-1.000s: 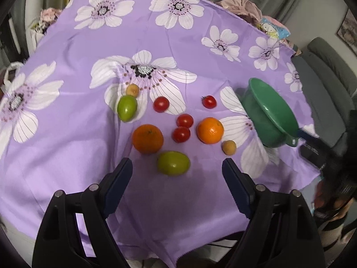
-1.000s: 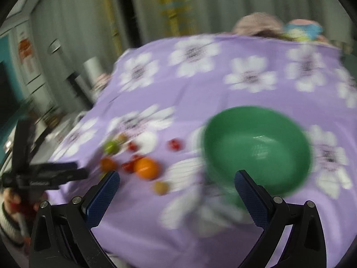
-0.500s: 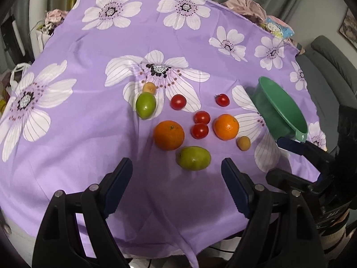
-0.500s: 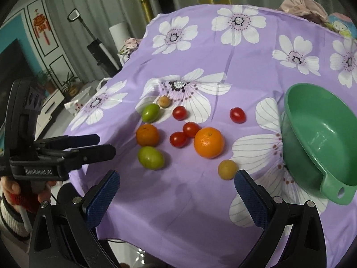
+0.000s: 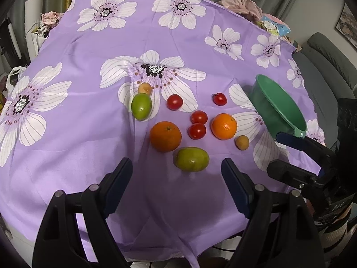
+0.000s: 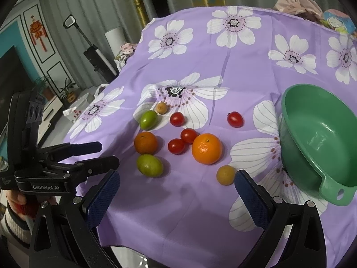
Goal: Organize fruits
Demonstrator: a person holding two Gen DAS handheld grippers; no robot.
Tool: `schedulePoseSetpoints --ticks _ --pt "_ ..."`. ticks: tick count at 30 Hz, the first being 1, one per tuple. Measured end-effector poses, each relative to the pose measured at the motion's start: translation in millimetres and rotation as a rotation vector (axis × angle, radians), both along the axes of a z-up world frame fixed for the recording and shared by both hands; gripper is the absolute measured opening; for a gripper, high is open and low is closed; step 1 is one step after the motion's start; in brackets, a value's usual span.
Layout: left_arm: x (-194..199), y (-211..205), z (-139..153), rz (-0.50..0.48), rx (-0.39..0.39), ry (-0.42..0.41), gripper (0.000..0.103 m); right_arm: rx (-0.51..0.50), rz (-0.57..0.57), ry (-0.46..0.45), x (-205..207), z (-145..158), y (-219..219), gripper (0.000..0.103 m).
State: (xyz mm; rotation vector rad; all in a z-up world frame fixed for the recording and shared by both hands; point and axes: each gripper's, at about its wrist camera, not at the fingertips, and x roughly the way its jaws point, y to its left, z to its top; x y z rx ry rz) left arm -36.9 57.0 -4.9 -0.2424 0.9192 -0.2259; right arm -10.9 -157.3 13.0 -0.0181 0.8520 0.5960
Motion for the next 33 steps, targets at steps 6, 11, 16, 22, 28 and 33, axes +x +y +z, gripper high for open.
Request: schedulePoseSetpoints --ticks 6,11,16,22,28,33 --pt "1 -2 0 -0.005 0.002 0.0 0.081 -0.001 0.0 0.007 2 -3 1 0.102" --pt "2 -3 -2 -0.002 0.009 0.006 0.081 -0.003 -0.006 0.017 3 -7 2 0.102" --pt "3 -3 -4 -0.007 0.006 0.009 0.081 -0.002 -0.01 0.029 5 -11 2 0.102" --pt "6 -2 -7 -0.009 -0.008 0.021 0.081 0.005 -0.008 0.045 7 -13 2 0.102" --pt "7 -3 -8 -0.014 -0.024 0.024 0.081 0.006 -0.009 0.053 8 -16 2 0.101" --pt "9 -2 -8 -0.022 -0.046 0.026 0.081 0.004 -0.016 0.064 12 -20 0 0.099"
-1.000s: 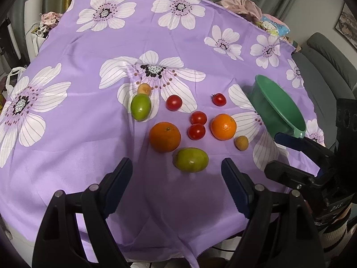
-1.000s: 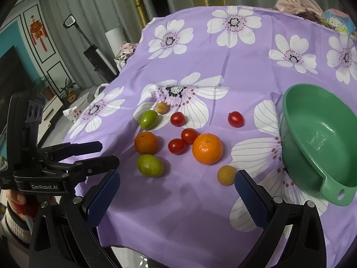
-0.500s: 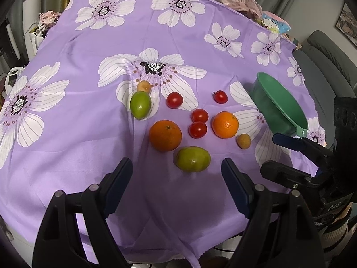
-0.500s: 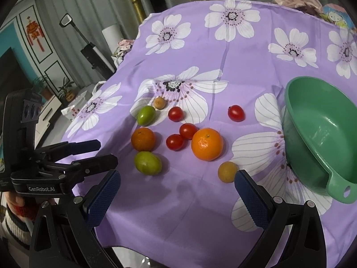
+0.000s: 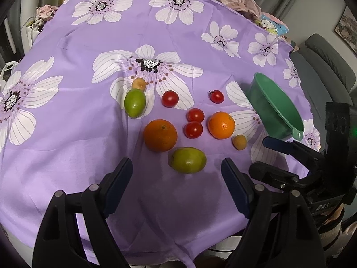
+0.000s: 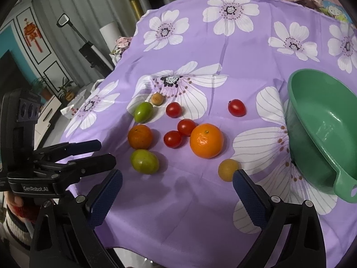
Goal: Organize fruits
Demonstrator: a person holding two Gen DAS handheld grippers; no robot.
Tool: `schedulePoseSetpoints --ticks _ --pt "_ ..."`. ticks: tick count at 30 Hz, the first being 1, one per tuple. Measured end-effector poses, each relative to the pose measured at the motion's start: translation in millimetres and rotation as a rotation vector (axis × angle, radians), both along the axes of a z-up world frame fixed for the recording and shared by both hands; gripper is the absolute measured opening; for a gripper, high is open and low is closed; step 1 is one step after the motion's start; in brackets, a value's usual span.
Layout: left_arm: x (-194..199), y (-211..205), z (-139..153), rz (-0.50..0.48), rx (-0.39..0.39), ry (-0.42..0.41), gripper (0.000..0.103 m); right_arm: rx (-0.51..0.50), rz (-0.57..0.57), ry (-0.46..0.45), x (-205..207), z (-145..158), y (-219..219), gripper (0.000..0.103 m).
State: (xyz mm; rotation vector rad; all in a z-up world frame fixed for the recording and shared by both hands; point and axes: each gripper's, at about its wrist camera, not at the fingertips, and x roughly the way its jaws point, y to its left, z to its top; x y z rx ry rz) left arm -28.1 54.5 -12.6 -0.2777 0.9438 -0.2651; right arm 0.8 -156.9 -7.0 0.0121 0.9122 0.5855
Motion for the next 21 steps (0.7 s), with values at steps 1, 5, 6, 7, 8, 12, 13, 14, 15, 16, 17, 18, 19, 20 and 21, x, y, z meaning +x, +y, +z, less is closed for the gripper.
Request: schedulePoseSetpoints --ticks 1,5,6,7,8,12,13,14,15,16,17,18,19,20,21 --pt "1 0 0 0.0 -0.004 0.002 0.081 0.001 0.0 0.002 1 0 0 0.099" --pt "4 0 0 -0.003 -0.003 0.005 0.081 0.01 -0.003 0.011 4 -3 -3 0.096" --pt "5 -1 1 -0.005 -0.002 0.005 0.081 0.013 -0.005 0.014 5 -4 -3 0.095" --pt "6 -2 1 -0.009 0.0 0.003 0.081 0.014 -0.005 0.015 7 -5 -4 0.094" --pt "7 -3 2 -0.013 0.002 0.001 0.081 0.014 -0.004 0.014 7 -5 -4 0.094" --pt "12 -10 4 -0.036 0.002 -0.006 0.08 0.014 0.0 0.013 11 -7 -5 0.086" --pt "13 -12 5 -0.04 0.002 -0.008 0.08 0.01 -0.002 0.016 13 -9 -5 0.084" --pt "15 -13 6 -0.047 0.002 -0.012 0.08 0.01 -0.006 0.016 14 -8 -6 0.084" --pt "18 -16 7 -0.054 0.002 -0.017 0.079 0.008 -0.009 0.017 17 -9 -6 0.084" --pt "20 -18 9 -0.06 0.003 -0.022 0.079 0.008 -0.014 0.019 19 -9 -8 0.083" --pt "23 -21 10 -0.067 0.004 -0.025 0.079 0.008 -0.017 0.02 22 -9 -9 0.083" --pt "27 -23 10 -0.074 0.007 -0.025 0.079 0.008 -0.021 0.02 25 -10 -10 0.083" --pt "29 -26 10 -0.081 0.007 -0.026 0.078 0.007 -0.024 0.021 28 -10 -11 0.08" --pt "32 -28 11 -0.091 0.006 -0.028 0.077 0.004 -0.024 0.024 30 -11 -12 0.077" --pt "35 -32 11 -0.105 0.006 -0.031 0.077 -0.002 -0.025 0.027 33 -12 -12 0.074"
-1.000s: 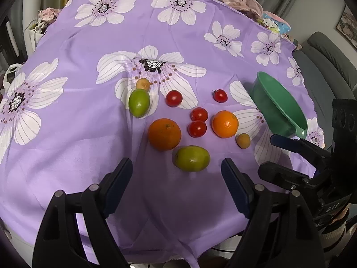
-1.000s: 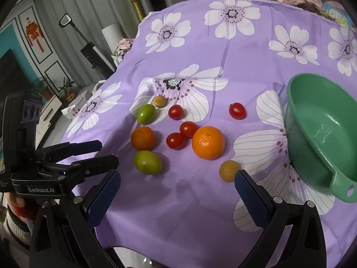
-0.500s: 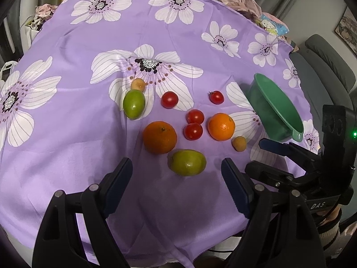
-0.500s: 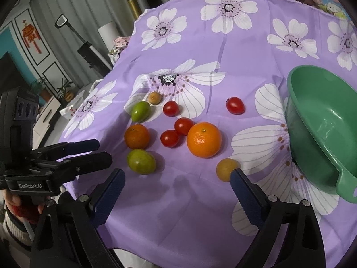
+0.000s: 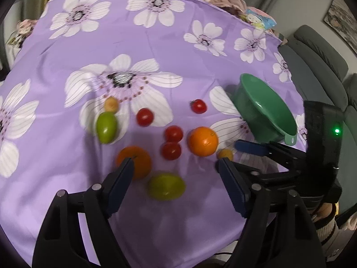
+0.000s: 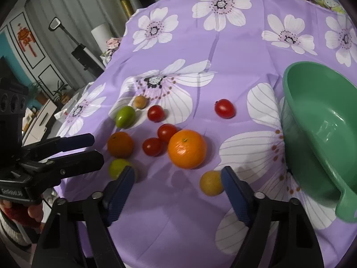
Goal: Organize fruits
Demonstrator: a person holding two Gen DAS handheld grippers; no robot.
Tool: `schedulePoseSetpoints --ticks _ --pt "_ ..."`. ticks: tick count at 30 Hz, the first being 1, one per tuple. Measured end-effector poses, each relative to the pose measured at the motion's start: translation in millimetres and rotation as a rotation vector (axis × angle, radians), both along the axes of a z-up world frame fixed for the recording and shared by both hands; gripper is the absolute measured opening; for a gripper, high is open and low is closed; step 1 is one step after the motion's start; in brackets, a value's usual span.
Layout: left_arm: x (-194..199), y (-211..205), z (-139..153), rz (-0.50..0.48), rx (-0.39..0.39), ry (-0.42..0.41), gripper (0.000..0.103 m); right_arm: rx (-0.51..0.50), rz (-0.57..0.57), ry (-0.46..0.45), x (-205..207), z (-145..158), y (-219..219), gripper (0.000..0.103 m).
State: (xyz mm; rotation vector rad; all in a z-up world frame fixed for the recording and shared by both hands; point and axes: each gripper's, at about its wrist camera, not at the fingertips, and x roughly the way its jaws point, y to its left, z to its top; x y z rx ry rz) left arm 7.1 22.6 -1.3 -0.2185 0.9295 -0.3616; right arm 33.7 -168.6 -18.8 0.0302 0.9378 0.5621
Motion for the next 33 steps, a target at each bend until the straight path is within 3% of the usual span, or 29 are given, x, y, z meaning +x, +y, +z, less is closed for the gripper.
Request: schedulePoseSetpoints --ticks 9,14,16,26,28,33 --pt "34 -24 -7 -0.074 0.011 0.035 0.07 -0.066 0.02 0.015 19 -9 3 0.069" --pt "48 -36 -11 -0.117 0.023 0.042 0.067 -0.07 0.034 0.034 26 -16 5 0.063" --pt "52 -38 -14 -0.131 0.025 0.053 0.062 -0.068 0.041 0.037 28 -18 5 0.062" --pt "65 -51 -24 -0.187 0.027 0.084 0.057 -0.066 0.088 0.058 36 -23 11 0.058" --pt "67 -52 -25 -0.198 0.018 0.093 0.05 -0.062 0.107 0.063 36 -23 14 0.05" --pt "70 -54 -31 -0.206 0.019 0.119 0.046 -0.063 0.115 0.063 37 -25 16 0.049"
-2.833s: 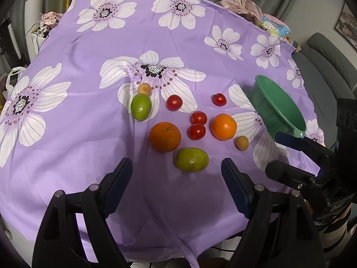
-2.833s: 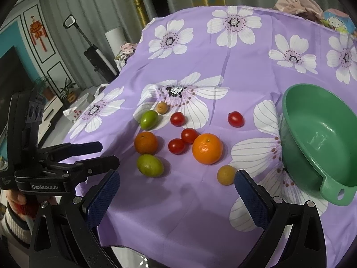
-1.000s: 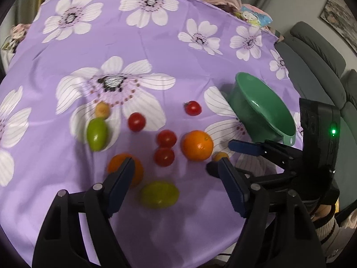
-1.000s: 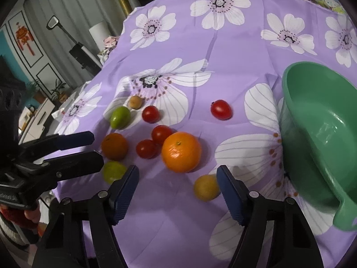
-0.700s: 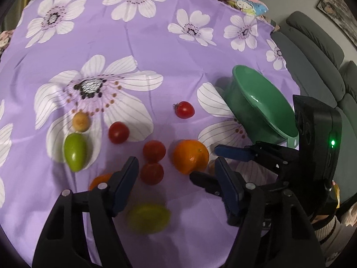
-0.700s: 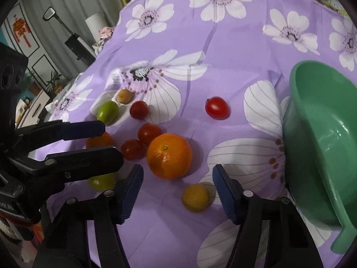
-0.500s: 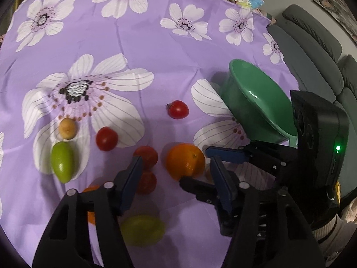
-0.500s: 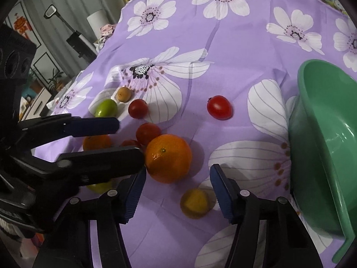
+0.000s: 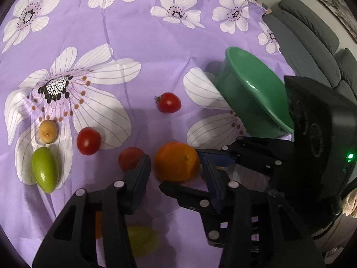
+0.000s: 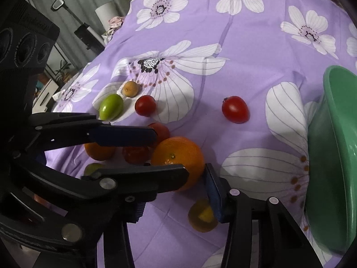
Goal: Organize fruits
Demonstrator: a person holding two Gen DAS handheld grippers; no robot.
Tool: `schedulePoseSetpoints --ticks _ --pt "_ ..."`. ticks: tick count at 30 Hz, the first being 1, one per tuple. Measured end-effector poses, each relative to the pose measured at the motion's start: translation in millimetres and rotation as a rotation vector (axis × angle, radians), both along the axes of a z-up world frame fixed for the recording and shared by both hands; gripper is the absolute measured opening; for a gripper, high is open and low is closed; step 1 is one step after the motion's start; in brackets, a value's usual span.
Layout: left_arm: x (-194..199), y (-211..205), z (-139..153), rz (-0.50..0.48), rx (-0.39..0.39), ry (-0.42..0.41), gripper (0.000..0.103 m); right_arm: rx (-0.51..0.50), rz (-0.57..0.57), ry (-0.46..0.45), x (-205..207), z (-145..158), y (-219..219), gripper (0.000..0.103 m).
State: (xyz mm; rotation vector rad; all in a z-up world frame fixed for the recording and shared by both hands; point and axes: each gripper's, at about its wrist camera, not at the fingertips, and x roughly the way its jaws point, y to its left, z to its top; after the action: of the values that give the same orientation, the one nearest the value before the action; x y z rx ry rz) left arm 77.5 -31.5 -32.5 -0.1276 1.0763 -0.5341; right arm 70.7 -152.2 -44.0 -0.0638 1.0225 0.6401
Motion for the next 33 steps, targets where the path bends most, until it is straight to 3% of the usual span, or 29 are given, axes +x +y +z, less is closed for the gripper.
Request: schedulePoseSetpoints --ticks 13,33 --pt "-3 1 1 0.006 -0.024 0.012 0.043 -0.003 -0.01 -0.009 -3 3 0 0.047" --pt "-33 -38 50 -0.075 -0.001 -0.138 0.042 0.04 -0.095 -0.161 -44 49 -33 0.047"
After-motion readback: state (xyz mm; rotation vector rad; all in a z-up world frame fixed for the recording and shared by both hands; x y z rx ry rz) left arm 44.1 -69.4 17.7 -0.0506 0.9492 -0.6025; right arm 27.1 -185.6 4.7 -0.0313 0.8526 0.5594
